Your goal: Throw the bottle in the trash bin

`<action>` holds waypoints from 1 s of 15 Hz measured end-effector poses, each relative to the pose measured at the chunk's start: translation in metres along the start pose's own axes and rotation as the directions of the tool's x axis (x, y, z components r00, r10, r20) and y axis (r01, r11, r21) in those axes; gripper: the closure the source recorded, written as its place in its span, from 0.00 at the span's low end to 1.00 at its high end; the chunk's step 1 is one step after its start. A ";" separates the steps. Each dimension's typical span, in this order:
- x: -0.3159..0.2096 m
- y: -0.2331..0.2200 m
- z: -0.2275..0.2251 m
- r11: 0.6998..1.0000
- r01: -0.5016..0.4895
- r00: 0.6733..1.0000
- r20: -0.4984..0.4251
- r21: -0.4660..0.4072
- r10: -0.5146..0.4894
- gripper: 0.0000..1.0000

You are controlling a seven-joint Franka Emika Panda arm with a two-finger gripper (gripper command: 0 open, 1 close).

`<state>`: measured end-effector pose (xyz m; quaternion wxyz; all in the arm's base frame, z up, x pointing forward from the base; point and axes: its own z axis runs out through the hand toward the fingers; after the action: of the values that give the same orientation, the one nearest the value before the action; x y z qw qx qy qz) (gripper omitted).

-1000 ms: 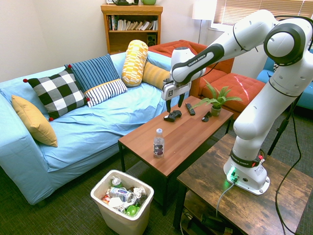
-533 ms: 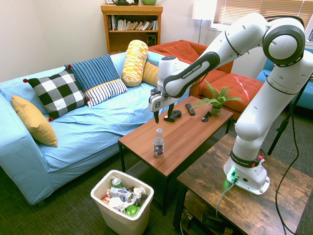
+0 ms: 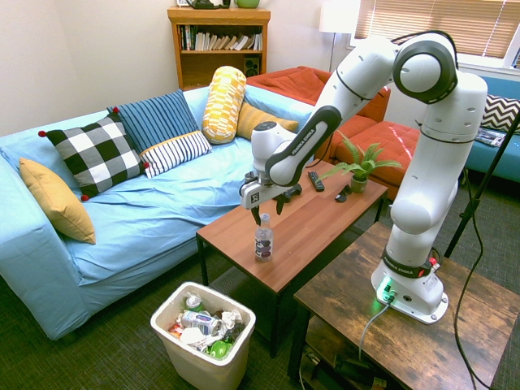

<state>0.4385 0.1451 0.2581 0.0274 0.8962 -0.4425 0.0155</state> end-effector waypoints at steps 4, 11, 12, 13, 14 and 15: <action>-0.003 -0.011 0.012 1.000 0.000 1.000 0.009 -0.002 0.000 1.00; -0.001 -0.013 0.017 1.000 -0.016 1.000 0.011 -0.009 0.016 1.00; -0.001 -0.014 0.016 1.000 -0.017 1.000 0.010 -0.006 0.017 1.00; 0.000 -0.016 0.015 1.000 -0.016 1.000 0.009 -0.004 0.016 1.00; -0.001 -0.017 0.015 1.000 -0.016 1.000 0.009 -0.002 0.016 1.00; -0.001 -0.018 0.015 1.000 -0.015 1.000 0.009 -0.002 0.015 1.00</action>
<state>0.4518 0.1560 0.2426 0.0260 0.8929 -0.4494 0.0110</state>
